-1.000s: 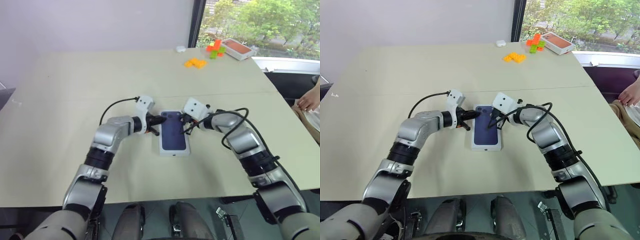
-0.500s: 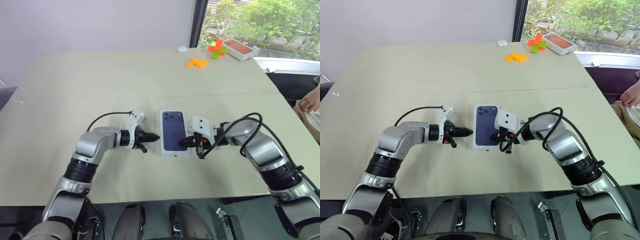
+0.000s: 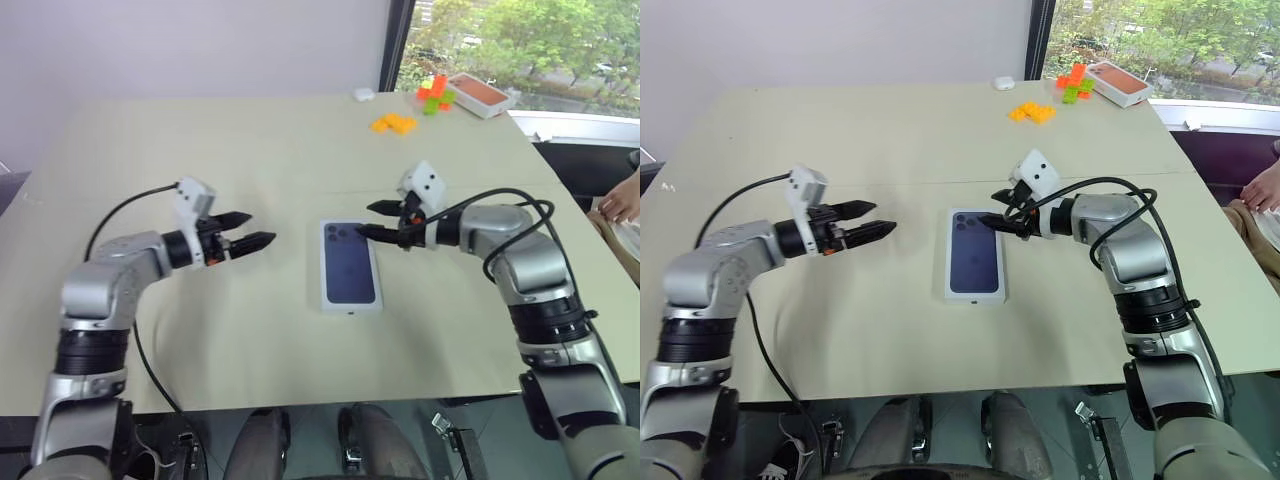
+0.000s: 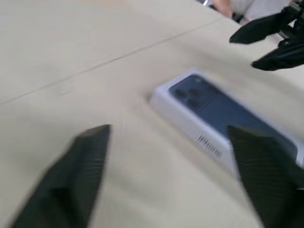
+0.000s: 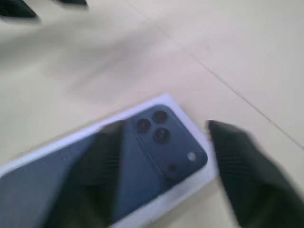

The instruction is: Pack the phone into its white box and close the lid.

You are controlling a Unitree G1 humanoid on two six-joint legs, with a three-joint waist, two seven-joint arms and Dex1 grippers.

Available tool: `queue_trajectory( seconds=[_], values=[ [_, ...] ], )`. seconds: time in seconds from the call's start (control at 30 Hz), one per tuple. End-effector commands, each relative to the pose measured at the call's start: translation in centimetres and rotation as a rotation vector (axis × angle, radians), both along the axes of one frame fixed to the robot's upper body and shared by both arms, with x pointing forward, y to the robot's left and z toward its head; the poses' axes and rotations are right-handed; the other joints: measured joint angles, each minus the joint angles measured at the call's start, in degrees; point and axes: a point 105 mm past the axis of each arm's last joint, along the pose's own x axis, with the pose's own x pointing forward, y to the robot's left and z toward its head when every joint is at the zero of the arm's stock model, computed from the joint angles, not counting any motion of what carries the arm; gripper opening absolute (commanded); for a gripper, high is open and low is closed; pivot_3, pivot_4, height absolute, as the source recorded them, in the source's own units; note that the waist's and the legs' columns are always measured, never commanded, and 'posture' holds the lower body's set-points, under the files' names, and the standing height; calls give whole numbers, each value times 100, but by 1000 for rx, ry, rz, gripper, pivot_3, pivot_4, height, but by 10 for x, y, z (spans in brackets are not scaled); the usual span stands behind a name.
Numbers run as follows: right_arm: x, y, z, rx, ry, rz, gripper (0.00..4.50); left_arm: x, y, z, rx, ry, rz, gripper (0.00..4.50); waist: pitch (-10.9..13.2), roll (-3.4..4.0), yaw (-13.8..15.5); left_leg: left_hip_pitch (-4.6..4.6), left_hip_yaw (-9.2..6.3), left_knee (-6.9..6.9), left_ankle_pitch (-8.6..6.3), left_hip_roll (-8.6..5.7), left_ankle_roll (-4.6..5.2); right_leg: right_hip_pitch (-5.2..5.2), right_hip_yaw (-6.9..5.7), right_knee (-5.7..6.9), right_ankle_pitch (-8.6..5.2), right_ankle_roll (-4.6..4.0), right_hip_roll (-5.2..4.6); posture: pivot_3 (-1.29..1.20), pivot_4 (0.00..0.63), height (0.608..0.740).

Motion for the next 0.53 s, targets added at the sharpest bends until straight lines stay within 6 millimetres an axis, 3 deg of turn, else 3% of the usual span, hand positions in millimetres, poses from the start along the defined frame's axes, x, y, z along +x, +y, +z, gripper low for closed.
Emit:
queue_trajectory(
  seconds=[0.03,0.17,0.4,0.53],
  values=[
    [-2,-15,7,-23,-44,10,4470,-6,26,14,27,-65,34,4500,1,1,4,-3,0,1,0,0,0,-2,0,0,0,0,-1,0,150,740],
    [-7,-30,7,-30,-46,36,4470,-13,50,4,110,-81,94,4500,1,2,2,-7,1,1,-2,-1,3,-5,-1,-3,0,0,-4,0,150,740],
    [-26,-62,-5,-50,18,85,4470,-42,69,-18,190,-87,94,4500,2,3,-2,-9,1,-3,-3,2,5,-8,-1,-7,0,-1,-6,0,150,740],
    [-35,-77,-12,-75,59,76,4470,-54,83,-21,173,-31,124,4500,3,5,1,-8,0,-5,-3,5,5,-8,-1,-8,-1,-4,-8,0,150,740]
  ],
)
